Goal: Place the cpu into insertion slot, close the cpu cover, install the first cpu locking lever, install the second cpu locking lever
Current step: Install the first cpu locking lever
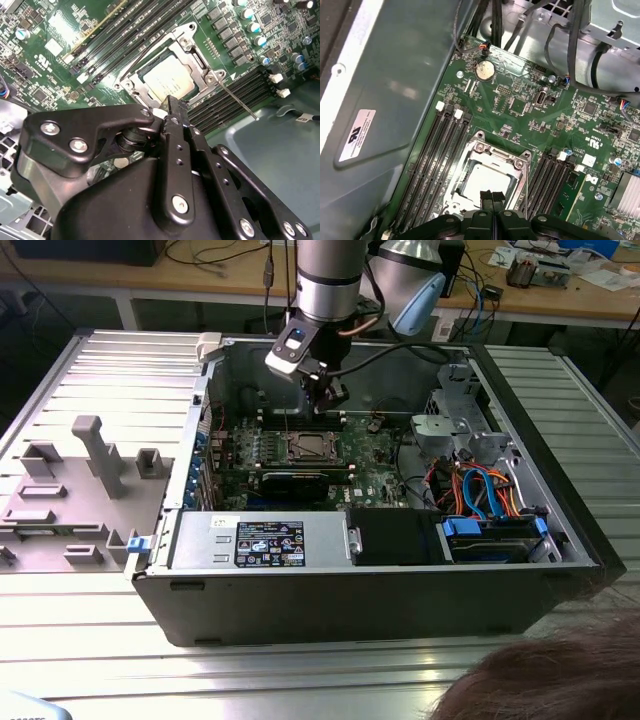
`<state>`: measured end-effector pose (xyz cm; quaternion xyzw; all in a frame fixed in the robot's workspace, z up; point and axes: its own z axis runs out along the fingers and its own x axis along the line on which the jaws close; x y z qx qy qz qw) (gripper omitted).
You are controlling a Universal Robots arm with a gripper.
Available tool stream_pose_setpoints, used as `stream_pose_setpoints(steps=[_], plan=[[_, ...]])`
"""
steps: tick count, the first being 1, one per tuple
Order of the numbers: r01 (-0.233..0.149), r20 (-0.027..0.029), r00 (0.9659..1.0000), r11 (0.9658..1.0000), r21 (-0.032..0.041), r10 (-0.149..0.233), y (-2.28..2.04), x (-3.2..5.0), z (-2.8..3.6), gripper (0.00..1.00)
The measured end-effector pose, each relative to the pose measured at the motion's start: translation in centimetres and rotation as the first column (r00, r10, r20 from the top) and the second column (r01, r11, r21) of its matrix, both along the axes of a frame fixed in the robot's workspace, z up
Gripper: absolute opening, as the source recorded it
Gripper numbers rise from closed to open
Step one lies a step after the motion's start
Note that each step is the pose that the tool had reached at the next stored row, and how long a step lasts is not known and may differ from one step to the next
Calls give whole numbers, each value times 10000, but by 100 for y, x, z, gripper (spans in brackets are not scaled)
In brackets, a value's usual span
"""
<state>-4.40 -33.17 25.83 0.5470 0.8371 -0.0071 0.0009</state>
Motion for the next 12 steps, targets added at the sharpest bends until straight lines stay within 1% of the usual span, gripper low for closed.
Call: stream_pose_setpoints(steps=[5, 12], plan=[[-279, 0, 9996, 9996, 0, 279, 0, 0, 0, 11], [-603, 0, 9982, 9982, 0, 603, 0, 0, 0, 11]])
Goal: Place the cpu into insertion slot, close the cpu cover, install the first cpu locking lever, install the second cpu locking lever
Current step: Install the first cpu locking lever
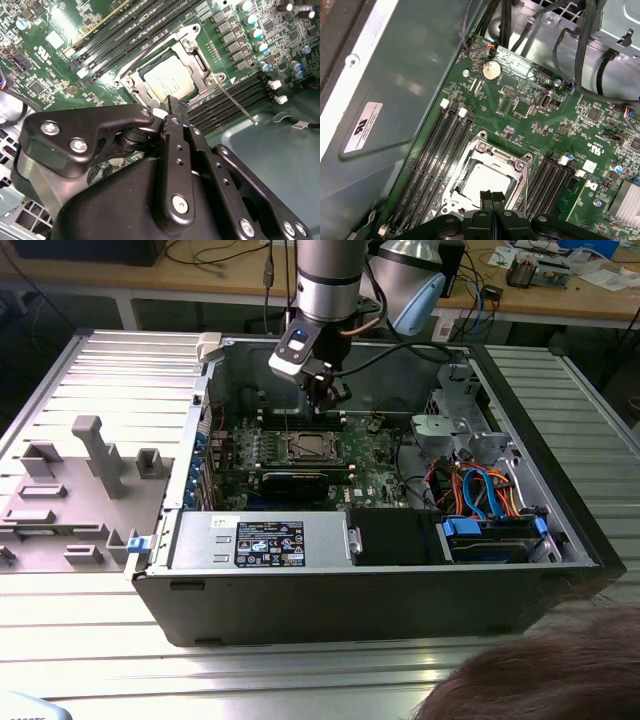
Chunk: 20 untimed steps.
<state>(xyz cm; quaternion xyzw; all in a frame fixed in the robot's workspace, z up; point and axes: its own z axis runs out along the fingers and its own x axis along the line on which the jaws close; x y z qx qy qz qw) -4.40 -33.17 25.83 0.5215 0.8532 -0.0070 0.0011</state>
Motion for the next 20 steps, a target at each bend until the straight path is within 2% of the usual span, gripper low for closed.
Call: stream_pose_setpoints(steps=[10, 20], plan=[[-572, -1, 9984, 9984, 0, 572, 0, 0, 0, 11], [-1160, 0, 9932, 9932, 0, 1160, 0, 0, 0, 11]])
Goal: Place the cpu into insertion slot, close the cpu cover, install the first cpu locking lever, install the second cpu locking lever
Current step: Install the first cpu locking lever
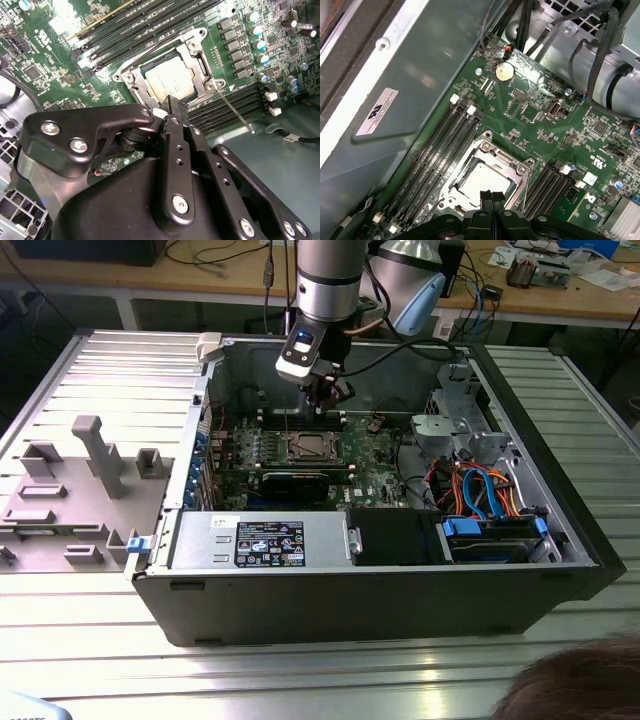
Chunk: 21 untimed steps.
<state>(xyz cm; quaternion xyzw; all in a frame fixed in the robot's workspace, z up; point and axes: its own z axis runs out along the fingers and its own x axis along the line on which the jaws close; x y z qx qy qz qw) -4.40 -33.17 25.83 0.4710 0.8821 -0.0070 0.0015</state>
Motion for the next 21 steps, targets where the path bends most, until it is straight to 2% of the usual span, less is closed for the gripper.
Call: stream_pose_setpoints(steps=[10, 21], plan=[[-491, 0, 9988, 9988, 0, 491, 0, 0, 0, 11], [-967, 0, 9953, 9953, 0, 967, 0, 0, 0, 11]])
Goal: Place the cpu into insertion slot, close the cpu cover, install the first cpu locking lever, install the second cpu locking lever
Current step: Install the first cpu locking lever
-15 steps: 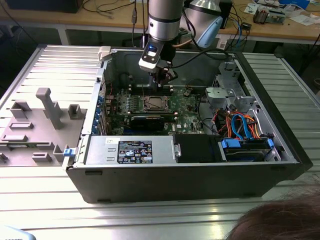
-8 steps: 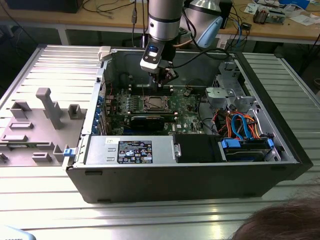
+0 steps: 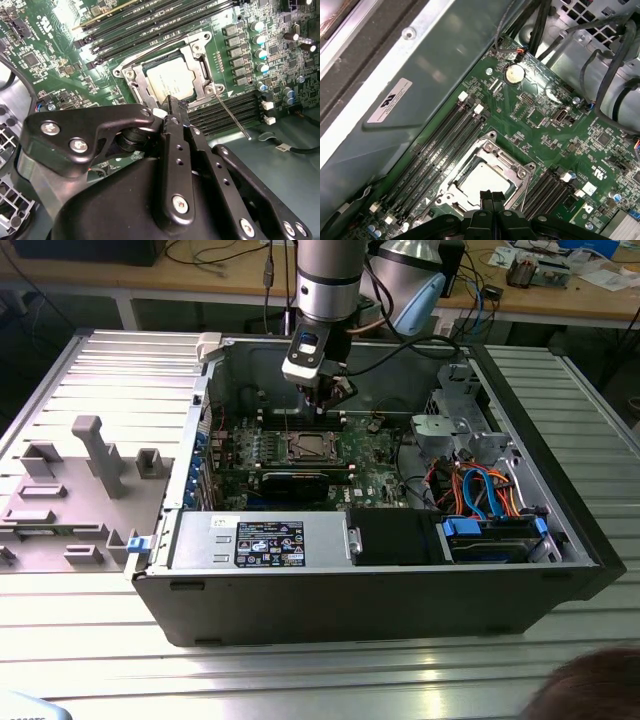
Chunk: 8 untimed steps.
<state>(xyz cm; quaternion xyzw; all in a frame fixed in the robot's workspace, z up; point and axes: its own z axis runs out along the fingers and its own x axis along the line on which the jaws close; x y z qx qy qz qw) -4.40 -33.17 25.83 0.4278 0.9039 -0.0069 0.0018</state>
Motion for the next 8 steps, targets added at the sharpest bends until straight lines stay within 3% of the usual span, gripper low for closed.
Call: stream_pose_setpoints(steps=[8], plan=[[-426, 0, 9991, 9991, 0, 426, 0, 0, 0, 11]])
